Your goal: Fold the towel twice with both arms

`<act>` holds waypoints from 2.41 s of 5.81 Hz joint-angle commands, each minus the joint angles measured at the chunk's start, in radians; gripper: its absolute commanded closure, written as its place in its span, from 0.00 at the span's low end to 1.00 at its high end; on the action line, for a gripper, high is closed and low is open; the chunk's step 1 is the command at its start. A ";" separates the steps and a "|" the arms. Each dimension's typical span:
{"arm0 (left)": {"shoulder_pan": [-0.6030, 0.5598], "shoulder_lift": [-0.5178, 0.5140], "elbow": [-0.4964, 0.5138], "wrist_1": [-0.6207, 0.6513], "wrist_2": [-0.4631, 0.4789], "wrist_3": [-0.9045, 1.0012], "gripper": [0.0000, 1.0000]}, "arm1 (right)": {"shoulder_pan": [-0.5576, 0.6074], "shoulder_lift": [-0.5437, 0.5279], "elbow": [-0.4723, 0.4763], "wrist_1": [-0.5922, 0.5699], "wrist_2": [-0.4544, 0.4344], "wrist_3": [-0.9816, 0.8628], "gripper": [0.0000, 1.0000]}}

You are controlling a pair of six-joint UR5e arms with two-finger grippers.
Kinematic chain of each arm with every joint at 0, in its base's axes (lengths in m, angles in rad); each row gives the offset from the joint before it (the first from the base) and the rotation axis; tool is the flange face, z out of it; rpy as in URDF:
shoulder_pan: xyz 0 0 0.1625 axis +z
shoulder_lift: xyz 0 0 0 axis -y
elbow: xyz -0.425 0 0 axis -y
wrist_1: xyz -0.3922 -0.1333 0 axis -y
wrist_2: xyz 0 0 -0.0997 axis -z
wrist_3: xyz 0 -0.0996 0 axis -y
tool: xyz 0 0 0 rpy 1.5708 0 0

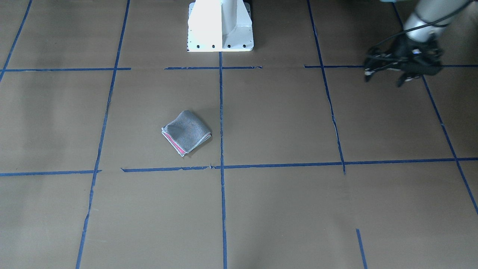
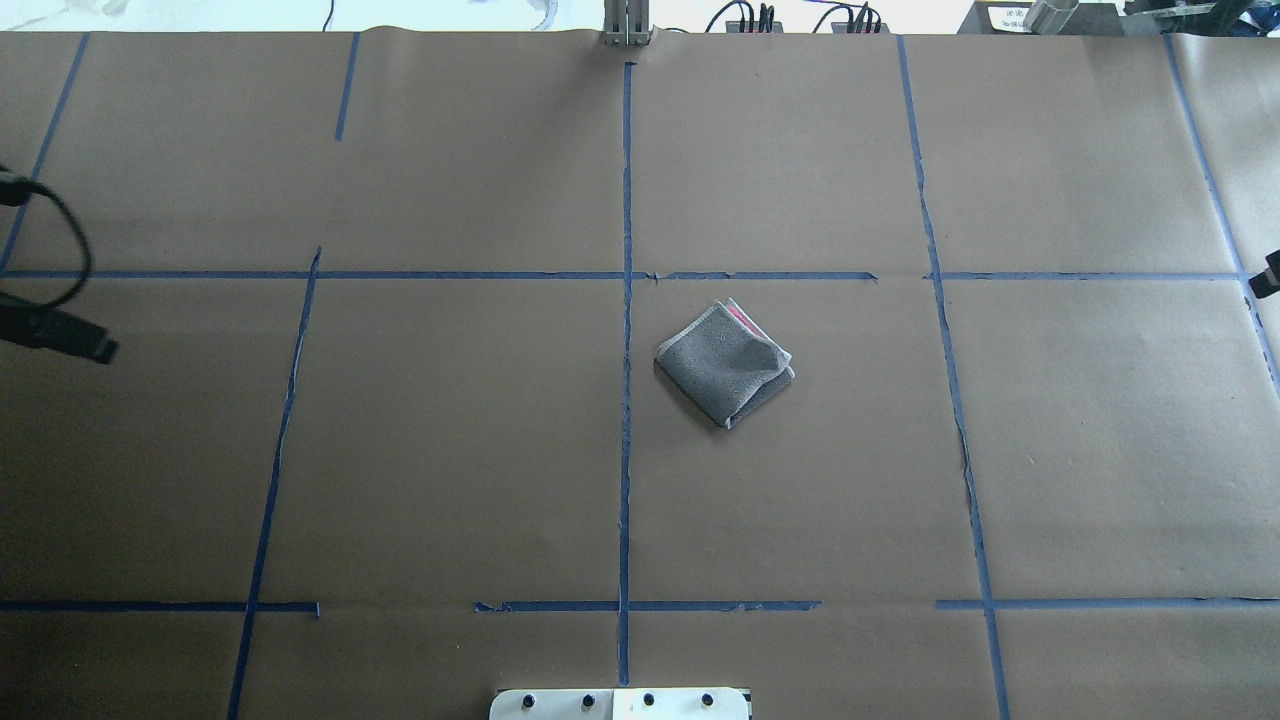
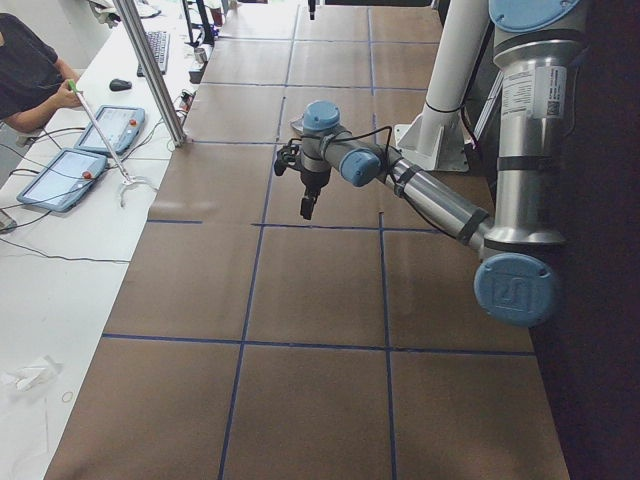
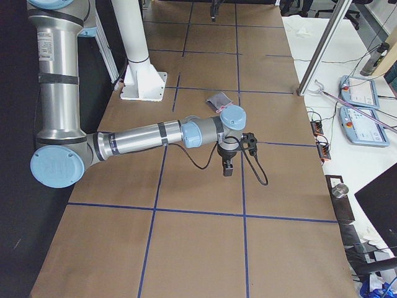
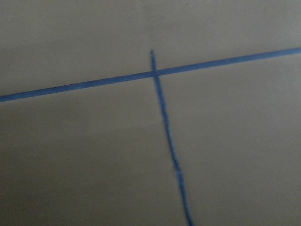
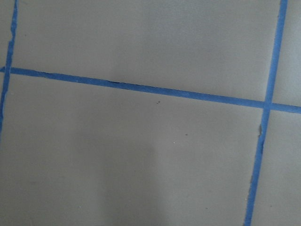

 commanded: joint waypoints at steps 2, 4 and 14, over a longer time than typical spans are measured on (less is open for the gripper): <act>-0.387 0.107 0.037 0.274 -0.072 0.674 0.00 | 0.063 -0.007 -0.001 -0.143 0.000 -0.197 0.00; -0.536 0.071 0.197 0.431 -0.081 0.788 0.00 | 0.065 -0.019 -0.020 -0.136 -0.014 -0.239 0.00; -0.534 0.028 0.341 0.355 -0.198 0.659 0.00 | 0.082 -0.099 0.017 -0.145 0.025 -0.239 0.00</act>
